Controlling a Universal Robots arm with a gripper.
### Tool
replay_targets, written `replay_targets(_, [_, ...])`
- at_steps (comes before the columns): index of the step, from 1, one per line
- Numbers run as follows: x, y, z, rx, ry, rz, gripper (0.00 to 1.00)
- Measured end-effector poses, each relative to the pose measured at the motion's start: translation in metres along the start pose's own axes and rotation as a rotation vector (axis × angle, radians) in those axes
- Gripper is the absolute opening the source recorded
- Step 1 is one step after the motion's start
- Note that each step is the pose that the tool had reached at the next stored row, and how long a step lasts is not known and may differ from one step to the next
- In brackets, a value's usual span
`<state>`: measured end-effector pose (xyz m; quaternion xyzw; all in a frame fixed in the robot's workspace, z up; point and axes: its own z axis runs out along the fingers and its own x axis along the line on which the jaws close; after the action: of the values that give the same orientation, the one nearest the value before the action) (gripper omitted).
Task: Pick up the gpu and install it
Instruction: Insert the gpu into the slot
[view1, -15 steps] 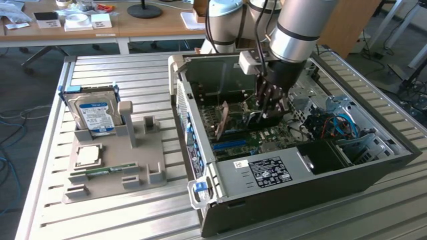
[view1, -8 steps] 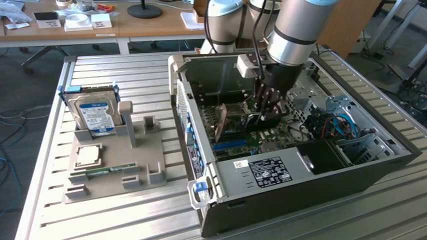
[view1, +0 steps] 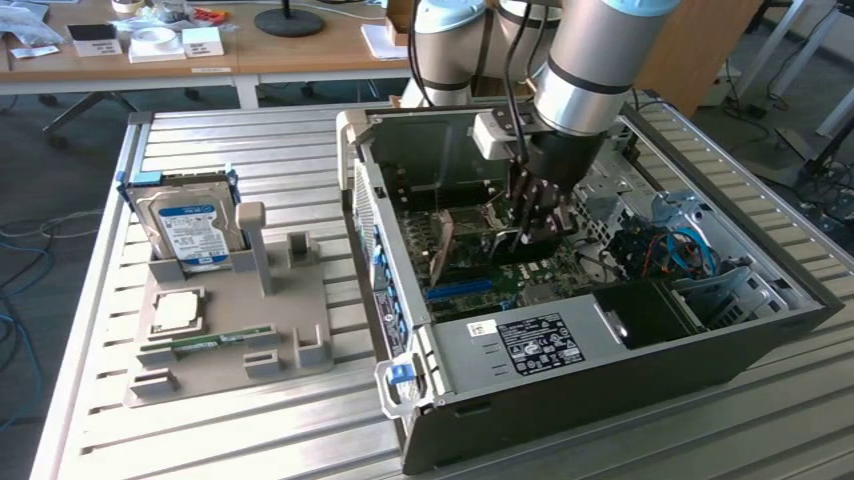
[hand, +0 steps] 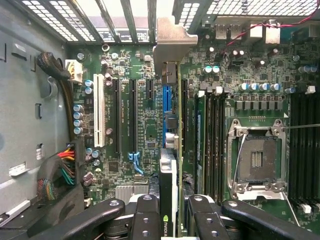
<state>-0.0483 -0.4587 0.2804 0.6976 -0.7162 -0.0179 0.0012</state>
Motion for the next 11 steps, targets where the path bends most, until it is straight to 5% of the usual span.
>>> replay_targets(11, [0.0,0.0137,0.0023,0.0001,0.0001,0.0,0.27])
